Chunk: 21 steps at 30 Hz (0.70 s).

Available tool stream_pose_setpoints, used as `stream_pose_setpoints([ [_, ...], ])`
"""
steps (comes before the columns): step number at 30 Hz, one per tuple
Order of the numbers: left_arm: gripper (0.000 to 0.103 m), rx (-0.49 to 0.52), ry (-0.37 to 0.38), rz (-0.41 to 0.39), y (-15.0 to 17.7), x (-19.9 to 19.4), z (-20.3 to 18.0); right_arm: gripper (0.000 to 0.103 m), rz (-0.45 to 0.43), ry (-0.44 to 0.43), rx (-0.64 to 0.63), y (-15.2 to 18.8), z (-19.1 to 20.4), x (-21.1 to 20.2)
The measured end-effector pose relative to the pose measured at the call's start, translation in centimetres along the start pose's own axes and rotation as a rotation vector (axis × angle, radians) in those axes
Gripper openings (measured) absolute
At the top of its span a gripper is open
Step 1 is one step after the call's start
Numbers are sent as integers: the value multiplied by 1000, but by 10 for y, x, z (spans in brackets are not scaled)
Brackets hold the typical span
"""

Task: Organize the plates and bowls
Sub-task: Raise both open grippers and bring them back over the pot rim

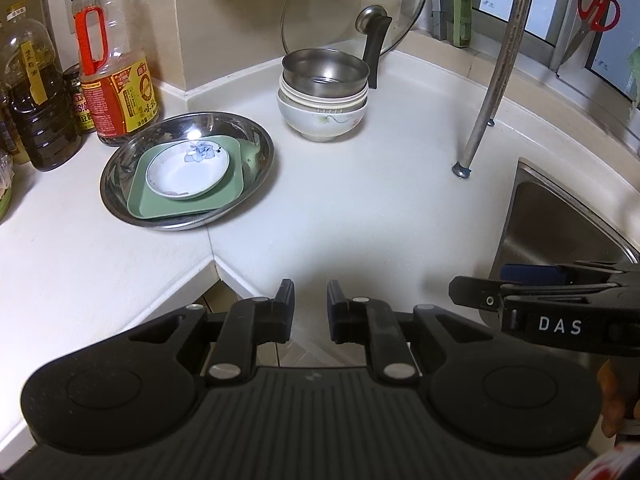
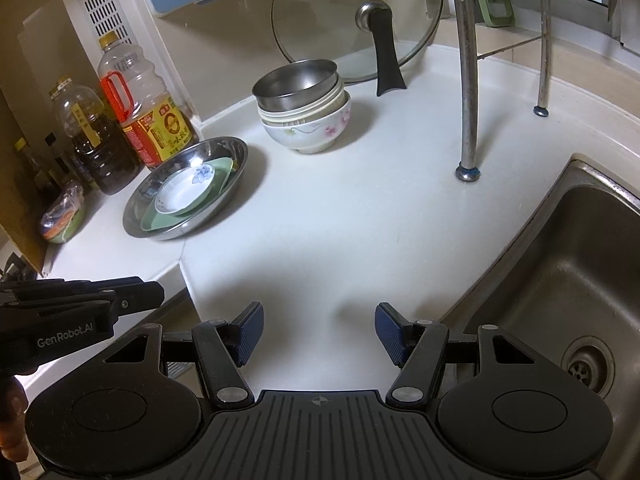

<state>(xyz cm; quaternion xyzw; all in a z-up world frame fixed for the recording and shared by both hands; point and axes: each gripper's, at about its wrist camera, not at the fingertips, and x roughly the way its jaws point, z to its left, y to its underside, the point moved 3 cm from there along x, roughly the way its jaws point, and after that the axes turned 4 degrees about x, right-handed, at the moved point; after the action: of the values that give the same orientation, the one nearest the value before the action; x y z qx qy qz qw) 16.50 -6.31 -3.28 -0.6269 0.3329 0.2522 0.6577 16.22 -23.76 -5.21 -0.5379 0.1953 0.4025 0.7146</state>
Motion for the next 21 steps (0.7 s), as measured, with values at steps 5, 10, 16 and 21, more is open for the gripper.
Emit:
stream_pose_setpoints([
  [5,15,10,5,-15,-14,9,6,62,0,6,8,-9,-2,9],
  [10,15,21,8,-38,-37,23,17,62,-10,23,13,-27,-4,21],
  [16,15,27,16,-62,-76,46,38,62,-50,49,18,-61,-1,39],
  [21,15,37,36,-87,-109,65,49,62,-93,59,15,-97,4,55],
])
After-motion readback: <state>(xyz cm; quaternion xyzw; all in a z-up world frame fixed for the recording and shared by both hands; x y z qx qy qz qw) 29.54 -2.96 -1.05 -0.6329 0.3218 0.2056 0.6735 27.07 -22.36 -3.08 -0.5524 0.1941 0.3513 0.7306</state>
